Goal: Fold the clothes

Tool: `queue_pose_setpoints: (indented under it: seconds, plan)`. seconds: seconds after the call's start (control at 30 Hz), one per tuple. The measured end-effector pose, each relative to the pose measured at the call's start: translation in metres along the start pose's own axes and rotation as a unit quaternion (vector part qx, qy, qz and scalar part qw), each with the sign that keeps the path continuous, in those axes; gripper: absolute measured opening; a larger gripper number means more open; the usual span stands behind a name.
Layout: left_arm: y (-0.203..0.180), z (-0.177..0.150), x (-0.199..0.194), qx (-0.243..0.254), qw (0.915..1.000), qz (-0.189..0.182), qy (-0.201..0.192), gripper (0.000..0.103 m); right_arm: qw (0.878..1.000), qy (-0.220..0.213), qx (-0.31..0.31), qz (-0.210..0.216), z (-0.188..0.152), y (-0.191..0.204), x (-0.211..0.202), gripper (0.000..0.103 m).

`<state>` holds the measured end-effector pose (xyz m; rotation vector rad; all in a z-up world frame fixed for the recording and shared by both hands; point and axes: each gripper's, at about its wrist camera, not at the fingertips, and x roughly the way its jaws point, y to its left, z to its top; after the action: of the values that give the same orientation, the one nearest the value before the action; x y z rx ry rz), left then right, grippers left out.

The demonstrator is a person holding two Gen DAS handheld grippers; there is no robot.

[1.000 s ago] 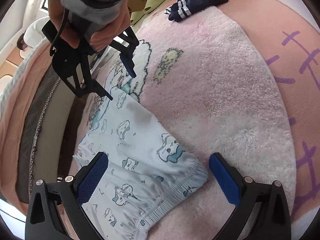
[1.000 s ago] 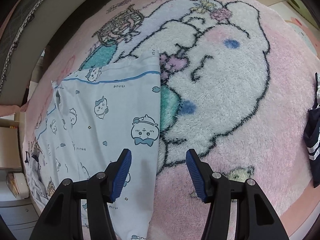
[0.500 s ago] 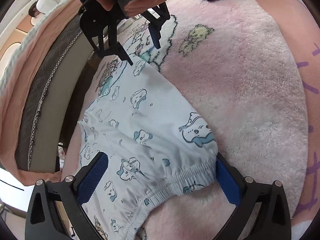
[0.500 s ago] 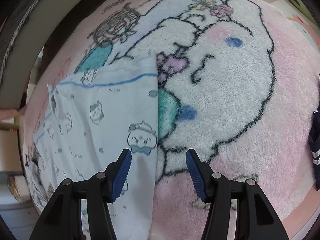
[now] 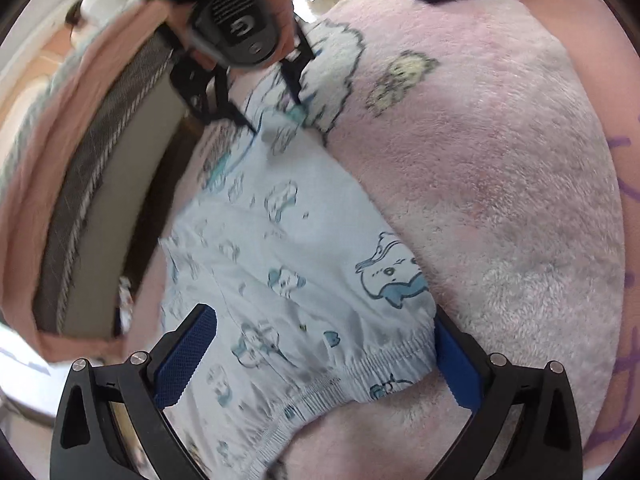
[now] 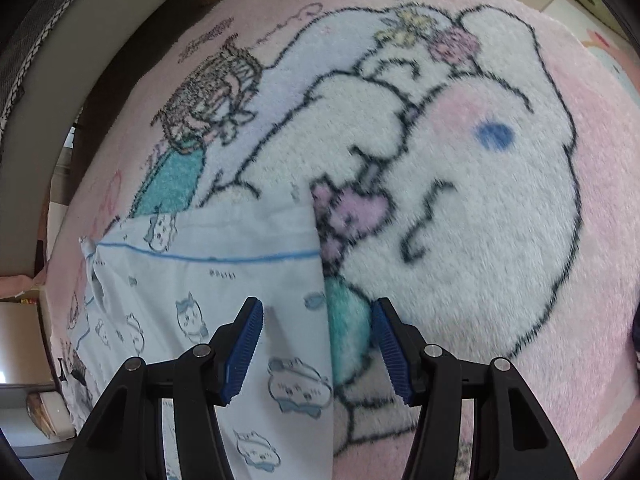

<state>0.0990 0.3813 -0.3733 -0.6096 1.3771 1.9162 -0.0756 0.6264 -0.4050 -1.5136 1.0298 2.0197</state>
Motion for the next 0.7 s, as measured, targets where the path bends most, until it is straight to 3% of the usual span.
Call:
queue_pose_setpoints:
  seconds: [0.13,0.23,0.33,0.43,0.5,0.53,0.57,0.7]
  plan:
    - [0.019,0.001,0.011,-0.093,0.9932,-0.041,0.058,0.103,1.0,-0.01,-0.004,-0.003,0.012,0.008,0.007,0.057]
    - [0.018,0.0,0.01,-0.094,0.9931,-0.042,0.056,0.103,1.0,-0.015,-0.016,0.002,0.013,0.013,0.009,0.057]
    - [0.007,0.001,0.004,-0.059,0.9973,-0.027,0.036,0.1,1.0,-0.017,-0.025,0.004,0.012,0.016,0.011,0.056]
    - [-0.003,0.002,-0.003,-0.033,0.9988,-0.027,0.022,0.078,0.999,-0.02,-0.032,-0.004,0.012,0.018,0.013,0.05]
    - [-0.011,0.002,-0.008,-0.025,0.9985,-0.044,0.018,0.046,0.999,-0.022,-0.034,-0.01,0.012,0.017,0.014,0.039]
    - [-0.015,0.002,-0.01,-0.018,0.9988,-0.043,0.014,0.039,0.999,-0.022,-0.033,-0.01,0.012,0.014,0.014,0.037]
    - [-0.019,0.002,-0.011,-0.011,0.9991,-0.041,0.01,0.032,0.999,-0.021,-0.03,-0.008,0.013,0.012,0.013,0.034]
    - [-0.023,0.002,-0.011,-0.005,0.9988,-0.049,0.003,0.026,0.999,-0.02,-0.028,-0.006,0.011,0.003,0.01,0.021]
